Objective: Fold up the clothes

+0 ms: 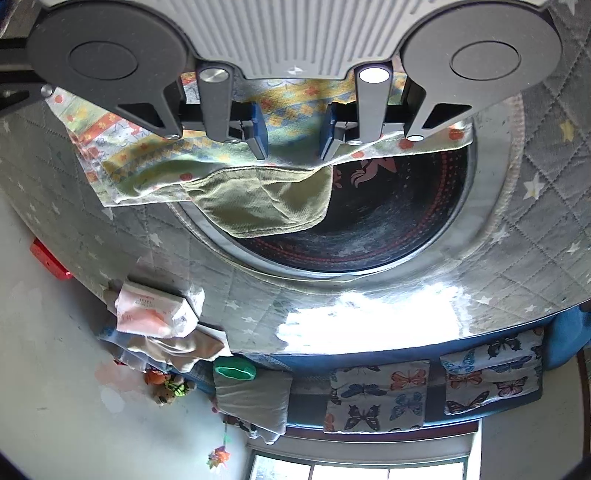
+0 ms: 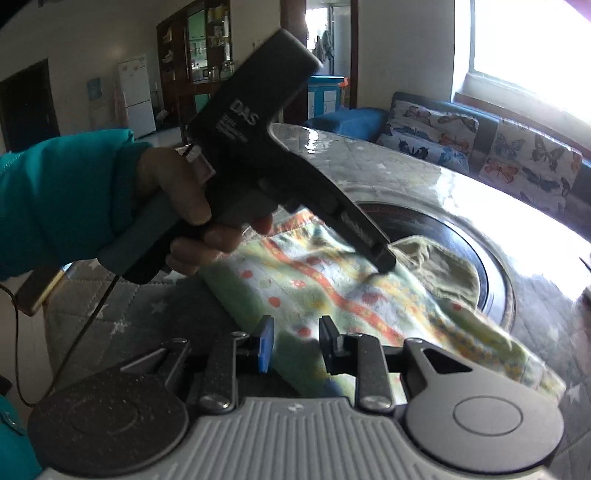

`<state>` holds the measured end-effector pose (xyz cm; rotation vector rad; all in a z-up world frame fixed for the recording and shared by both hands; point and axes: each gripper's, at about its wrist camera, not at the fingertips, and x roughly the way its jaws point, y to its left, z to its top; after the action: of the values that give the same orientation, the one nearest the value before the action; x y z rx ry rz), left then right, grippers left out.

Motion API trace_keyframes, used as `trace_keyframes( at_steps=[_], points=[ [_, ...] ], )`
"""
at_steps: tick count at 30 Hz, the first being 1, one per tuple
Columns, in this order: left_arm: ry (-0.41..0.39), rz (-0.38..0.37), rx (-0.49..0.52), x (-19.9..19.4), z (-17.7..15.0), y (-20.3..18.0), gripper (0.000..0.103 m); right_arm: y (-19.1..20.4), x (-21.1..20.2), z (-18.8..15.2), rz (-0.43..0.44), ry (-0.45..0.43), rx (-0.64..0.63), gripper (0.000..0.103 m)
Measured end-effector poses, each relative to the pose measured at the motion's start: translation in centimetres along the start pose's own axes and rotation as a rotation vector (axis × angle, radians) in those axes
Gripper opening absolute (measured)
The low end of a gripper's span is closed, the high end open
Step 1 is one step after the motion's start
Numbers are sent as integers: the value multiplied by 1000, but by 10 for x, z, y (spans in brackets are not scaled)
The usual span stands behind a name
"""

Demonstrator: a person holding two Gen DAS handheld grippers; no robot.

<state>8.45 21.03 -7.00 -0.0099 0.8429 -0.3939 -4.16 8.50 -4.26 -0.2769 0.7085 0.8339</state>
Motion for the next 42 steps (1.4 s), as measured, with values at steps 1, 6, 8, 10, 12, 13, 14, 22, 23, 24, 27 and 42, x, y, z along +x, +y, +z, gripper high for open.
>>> trace_keyframes(
  at_steps=[1,6,8,10,12,13,14,22,23,24,27,42],
  points=[
    [-7,-2,-3,-5,-1,0,34,-1,-1,-1,5,7,7,26],
    [-35,-4,-6,-33,-15,-5,34,-8,-11,-3,-8,-24,69,26],
    [-44,-1,-4,-43,-23,-7,34,-12,-10,-5,-11,-14,103,26],
    [-50,1,-7,-51,-32,-9,34,-14,-7,-9,-14,5,121,26],
    [-52,1,-13,-56,-41,-10,34,-14,-7,-12,-20,9,125,26],
    [-54,1,-16,-59,-45,-11,34,-13,-9,-13,-21,4,129,26],
    [-55,1,-20,-61,-49,-11,34,-14,-12,-14,-22,-1,133,26],
    [-41,18,-47,-69,-76,-9,34,-23,-27,-27,-66,18,165,26],
    [-42,18,-53,-70,-78,-8,34,-26,-29,-29,-76,21,172,26],
    [-44,18,-59,-70,-78,-6,34,-28,-32,-32,-86,25,182,26],
    [-43,20,-68,-71,-80,-2,35,-36,-39,-41,-110,45,201,26],
    [-41,52,-119,-66,-48,22,38,-90,-49,-31,-217,37,272,26]
  ],
)
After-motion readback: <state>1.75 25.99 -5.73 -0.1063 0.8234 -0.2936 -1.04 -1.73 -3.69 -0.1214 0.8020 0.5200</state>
